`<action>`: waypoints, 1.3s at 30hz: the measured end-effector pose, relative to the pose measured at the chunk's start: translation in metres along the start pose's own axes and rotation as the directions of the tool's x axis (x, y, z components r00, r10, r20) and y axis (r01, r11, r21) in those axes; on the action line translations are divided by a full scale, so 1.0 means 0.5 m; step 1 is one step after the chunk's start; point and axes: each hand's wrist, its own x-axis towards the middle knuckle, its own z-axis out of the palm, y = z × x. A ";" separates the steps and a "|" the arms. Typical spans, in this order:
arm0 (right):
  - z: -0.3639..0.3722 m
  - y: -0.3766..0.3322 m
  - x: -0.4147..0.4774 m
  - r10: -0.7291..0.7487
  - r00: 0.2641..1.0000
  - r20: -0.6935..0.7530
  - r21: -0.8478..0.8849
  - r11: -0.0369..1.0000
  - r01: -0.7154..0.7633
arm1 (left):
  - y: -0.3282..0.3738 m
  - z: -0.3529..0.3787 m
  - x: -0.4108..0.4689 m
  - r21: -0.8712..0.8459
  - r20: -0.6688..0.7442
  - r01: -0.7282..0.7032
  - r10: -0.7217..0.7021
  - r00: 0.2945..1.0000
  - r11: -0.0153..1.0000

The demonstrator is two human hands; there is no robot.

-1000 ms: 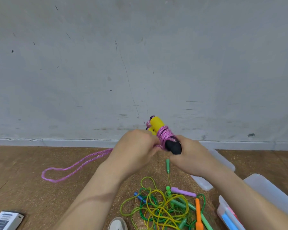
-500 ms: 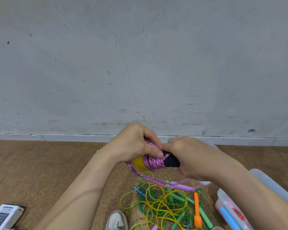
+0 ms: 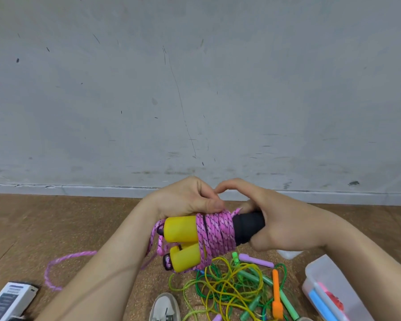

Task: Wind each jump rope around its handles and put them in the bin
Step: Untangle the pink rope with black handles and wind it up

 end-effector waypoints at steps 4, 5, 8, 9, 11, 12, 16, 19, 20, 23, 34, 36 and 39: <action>-0.027 0.019 -0.008 -0.029 0.999 -0.033 0.232 0.972 0.036 | -0.005 -0.024 -0.020 0.058 -0.001 0.042 -0.042 0.999 0.997; -0.034 0.025 -0.009 -0.034 0.998 -0.050 0.295 0.954 0.047 | 0.004 -0.023 -0.025 0.076 -0.055 -0.002 0.006 0.998 0.997; -0.031 0.036 -0.003 -0.027 0.998 -0.060 0.512 0.857 0.054 | -0.054 -0.022 -0.014 -0.036 -0.327 0.073 -0.081 0.942 0.997; -0.023 0.036 0.002 -0.027 0.999 -0.037 0.601 0.798 0.044 | -0.077 -0.015 -0.003 0.028 -0.339 0.137 -0.119 0.933 0.990; -0.007 0.029 0.012 -0.035 0.999 -0.013 0.729 0.684 0.034 | -0.074 0.009 0.012 0.108 -0.263 0.153 -0.120 0.957 0.982; -0.004 0.027 0.016 -0.025 0.999 -0.034 0.754 0.656 0.042 | -0.060 0.020 0.016 0.139 -0.220 0.118 -0.086 0.972 0.983; -0.007 0.044 0.030 0.169 0.969 -0.181 0.753 0.658 0.025 | -0.028 0.025 0.012 0.079 -0.130 -0.059 0.069 0.989 0.995; 0.000 0.055 0.038 0.303 0.911 -0.280 0.726 0.688 -0.005 | -0.027 0.036 0.014 0.199 -0.148 -0.049 0.079 0.986 0.979; 0.004 0.056 0.042 0.333 0.889 -0.315 0.717 0.697 -0.007 | -0.026 0.040 0.016 0.278 -0.147 -0.055 0.099 0.984 0.959; 0.006 0.066 0.053 0.414 0.785 -0.460 0.654 0.756 -0.015 | -0.020 0.049 0.015 0.662 -0.165 -0.039 0.196 0.967 0.748; 0.020 0.094 0.058 0.220 0.870 -0.441 -0.201 0.921 -0.335 | 0.022 0.066 -0.005 0.884 -0.108 -0.132 0.471 0.876 0.448; 0.025 0.088 0.054 0.193 0.910 -0.367 -0.281 0.910 -0.306 | 0.031 0.062 -0.005 0.863 -0.138 -0.117 0.453 0.881 0.491; 0.029 0.078 0.047 0.107 0.958 -0.265 -0.445 0.868 -0.220 | 0.034 0.056 -0.008 0.769 -0.231 -0.066 0.372 0.899 0.635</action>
